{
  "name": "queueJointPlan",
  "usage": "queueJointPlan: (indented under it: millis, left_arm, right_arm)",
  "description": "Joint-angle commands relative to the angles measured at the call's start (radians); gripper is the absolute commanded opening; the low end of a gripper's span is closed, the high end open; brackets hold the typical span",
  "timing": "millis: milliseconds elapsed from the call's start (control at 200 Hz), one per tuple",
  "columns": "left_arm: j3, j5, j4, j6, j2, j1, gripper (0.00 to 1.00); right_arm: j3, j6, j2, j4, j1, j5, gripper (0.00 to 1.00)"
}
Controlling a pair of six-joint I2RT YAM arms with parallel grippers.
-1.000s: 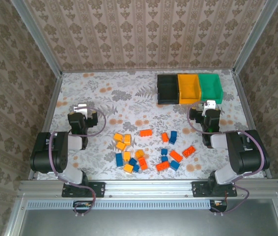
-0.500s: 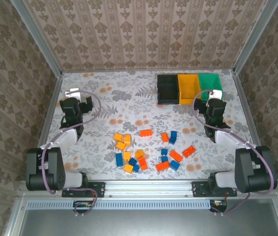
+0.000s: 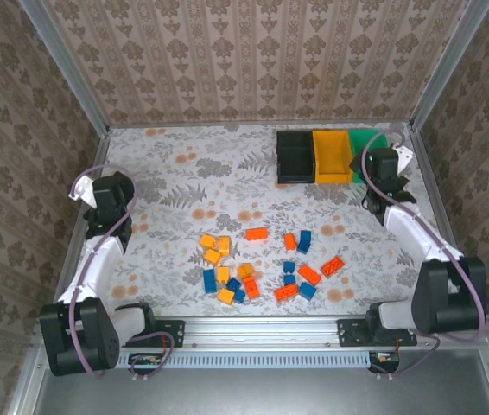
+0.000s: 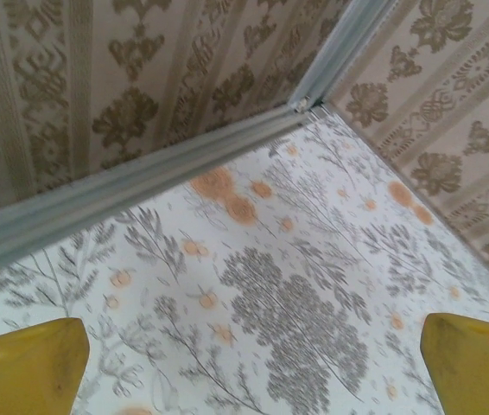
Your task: Sort the legos into containers by color
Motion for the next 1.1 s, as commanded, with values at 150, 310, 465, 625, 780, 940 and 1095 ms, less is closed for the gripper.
queueJointPlan:
  millis: [150,310,465,625,780,940,1095]
  left_arm:
    - [0.114,0.26,-0.128,-0.051,-0.017,-0.04,1.0]
    - [0.182,0.252,-0.285,0.006,-0.022,-0.159,0.99]
    - [0.122,0.273,-0.259,0.006,-0.065,-0.248,1.0]
    - [0.103,0.267,-0.287,0.007,-0.085,-0.319,1.0]
    - [0.089,0.26,-0.306,0.009,-0.1,-0.373,1.0]
    - [0.064,0.26,-0.305,-0.005,-0.127,-0.391,1.0]
    - [0.049,0.259,-0.313,-0.011,-0.139,-0.397,1.0]
  right_arm:
    - [0.351,-0.134,0.309,-0.293,0.095,-0.198,0.89]
    - [0.49,-0.116,0.462,-0.338,0.167,-0.13,0.84]
    - [0.599,-0.066,0.582,-0.369,0.189,-0.127,0.77]
    - [0.705,-0.025,0.686,-0.434,0.195,-0.097,0.69]
    - [0.792,-0.016,0.775,-0.487,0.202,-0.1,0.58]
    - [0.796,0.011,0.798,-0.511,0.222,-0.095,0.38]
    - [0.788,0.027,0.794,-0.517,0.264,-0.075,0.14]
